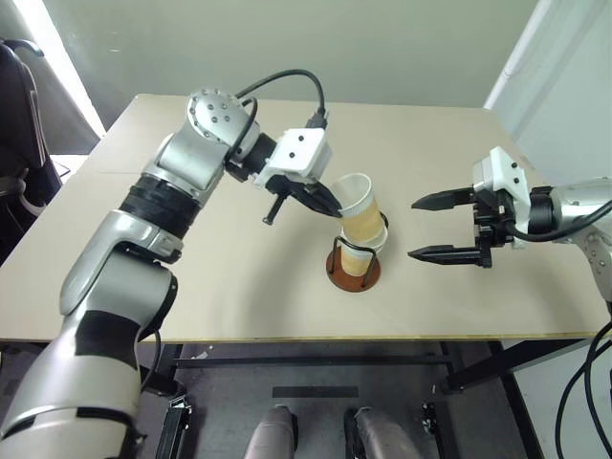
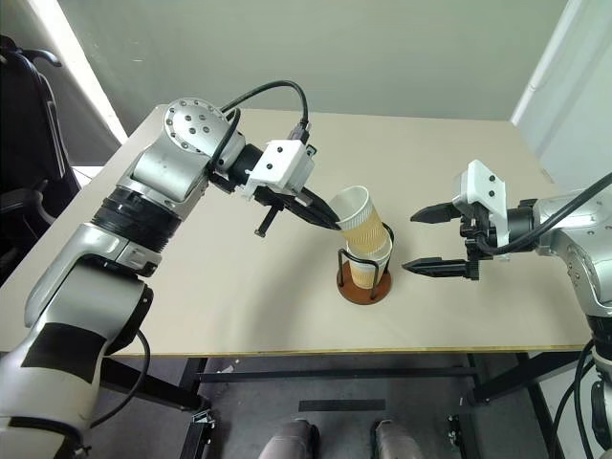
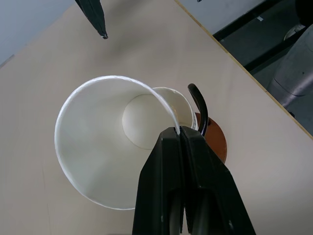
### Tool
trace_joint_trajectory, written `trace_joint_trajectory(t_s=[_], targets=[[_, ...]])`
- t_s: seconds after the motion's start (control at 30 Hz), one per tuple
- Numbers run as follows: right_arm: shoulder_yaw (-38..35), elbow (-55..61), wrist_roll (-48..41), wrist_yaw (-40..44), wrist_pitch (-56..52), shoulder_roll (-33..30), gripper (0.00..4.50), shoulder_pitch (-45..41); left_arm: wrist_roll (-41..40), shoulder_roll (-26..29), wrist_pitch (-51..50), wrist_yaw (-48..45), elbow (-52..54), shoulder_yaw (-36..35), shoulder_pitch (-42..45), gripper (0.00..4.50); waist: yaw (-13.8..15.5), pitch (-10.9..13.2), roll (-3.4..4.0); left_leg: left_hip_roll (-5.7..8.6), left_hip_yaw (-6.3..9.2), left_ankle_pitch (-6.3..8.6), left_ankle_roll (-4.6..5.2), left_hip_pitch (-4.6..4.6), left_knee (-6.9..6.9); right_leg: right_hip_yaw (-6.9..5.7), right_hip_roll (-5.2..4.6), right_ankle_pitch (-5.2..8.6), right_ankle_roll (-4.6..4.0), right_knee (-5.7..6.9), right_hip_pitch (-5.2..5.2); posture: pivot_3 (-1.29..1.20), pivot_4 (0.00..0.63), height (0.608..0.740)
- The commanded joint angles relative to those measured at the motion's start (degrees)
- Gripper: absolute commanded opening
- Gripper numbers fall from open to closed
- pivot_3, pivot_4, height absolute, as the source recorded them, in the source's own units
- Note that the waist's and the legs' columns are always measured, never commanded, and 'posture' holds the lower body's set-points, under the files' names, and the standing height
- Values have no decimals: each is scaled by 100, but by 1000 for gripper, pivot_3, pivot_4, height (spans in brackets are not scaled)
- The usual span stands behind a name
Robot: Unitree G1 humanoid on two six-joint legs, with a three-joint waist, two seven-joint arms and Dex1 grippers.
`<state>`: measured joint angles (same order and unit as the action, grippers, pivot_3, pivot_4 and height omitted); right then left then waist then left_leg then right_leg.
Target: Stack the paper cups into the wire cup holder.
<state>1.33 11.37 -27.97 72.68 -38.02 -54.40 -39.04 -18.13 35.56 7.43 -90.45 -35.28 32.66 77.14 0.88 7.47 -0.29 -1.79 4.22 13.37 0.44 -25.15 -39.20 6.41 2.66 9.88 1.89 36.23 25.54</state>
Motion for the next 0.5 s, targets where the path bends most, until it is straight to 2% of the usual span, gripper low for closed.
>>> trace_joint_trajectory(t_s=[0.03,0.17,0.5], targets=[[-229,106,-83,-42,82,-64,4500,-9,18,-64,108,-205,21,-178,-4,64,0,0,0,0,0,0,0,0,0,0,0,-1,1,-1,0,0,150,740],[-245,125,-84,-51,82,-87,4500,35,42,-185,162,-205,46,-205,-44,64,1,0,0,0,0,0,0,0,0,0,0,-3,4,-4,-2,0,150,740],[-284,166,-104,-48,50,-135,4500,92,127,133,572,-205,54,254,69,64,0,0,0,0,0,0,0,0,-1,1,0,-5,7,-9,-4,0,150,740]])
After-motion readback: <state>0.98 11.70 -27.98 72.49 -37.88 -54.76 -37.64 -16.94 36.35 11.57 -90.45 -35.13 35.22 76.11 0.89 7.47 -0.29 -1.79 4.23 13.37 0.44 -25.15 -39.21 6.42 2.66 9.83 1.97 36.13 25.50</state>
